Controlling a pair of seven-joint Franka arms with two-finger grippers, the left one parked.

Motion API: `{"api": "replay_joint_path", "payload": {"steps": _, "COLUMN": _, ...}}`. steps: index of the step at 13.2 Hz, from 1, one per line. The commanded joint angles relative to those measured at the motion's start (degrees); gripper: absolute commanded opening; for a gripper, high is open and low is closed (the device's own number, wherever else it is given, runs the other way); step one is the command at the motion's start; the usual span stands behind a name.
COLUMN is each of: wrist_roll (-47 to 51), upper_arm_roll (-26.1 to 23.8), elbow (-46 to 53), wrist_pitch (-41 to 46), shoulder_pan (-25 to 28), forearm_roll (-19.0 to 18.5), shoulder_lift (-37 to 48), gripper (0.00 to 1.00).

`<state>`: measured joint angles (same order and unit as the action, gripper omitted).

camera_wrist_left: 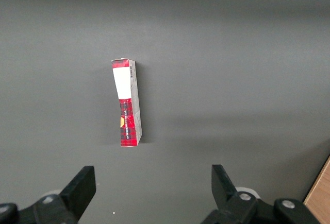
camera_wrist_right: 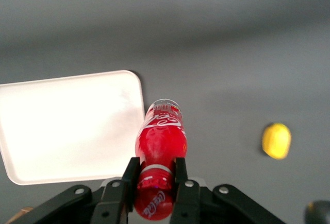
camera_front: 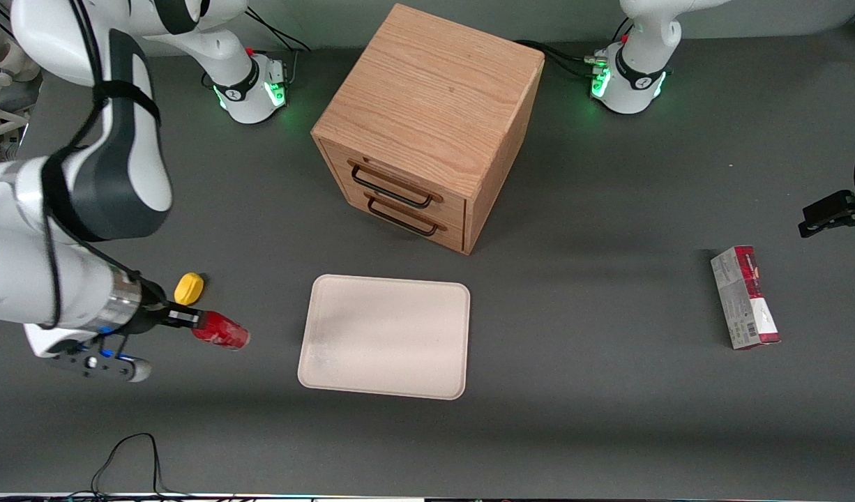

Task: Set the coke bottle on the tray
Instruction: 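Carry the held bottle over to the cream tray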

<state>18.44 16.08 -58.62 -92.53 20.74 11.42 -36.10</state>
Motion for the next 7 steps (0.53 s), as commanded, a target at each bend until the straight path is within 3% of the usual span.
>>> {"api": "replay_joint_path", "payload": {"steps": 1, "wrist_roll": 1.5, "upper_arm_roll": -2.0, "elbow": 3.2, "wrist_pitch": -3.4, "shoulder_pan": 1.1, "forearm_roll": 0.9, "shoulder_lift": -3.7, "gripper": 0.00}}
{"api": "replay_joint_path", "payload": {"steps": 7, "wrist_roll": 1.5, "upper_arm_roll": -6.5, "elbow": 3.3, "wrist_pitch": -8.1, "shoulder_pan": 2.2, "forearm_roll": 0.9, "shoulder_lift": -10.4, "gripper": 0.00}}
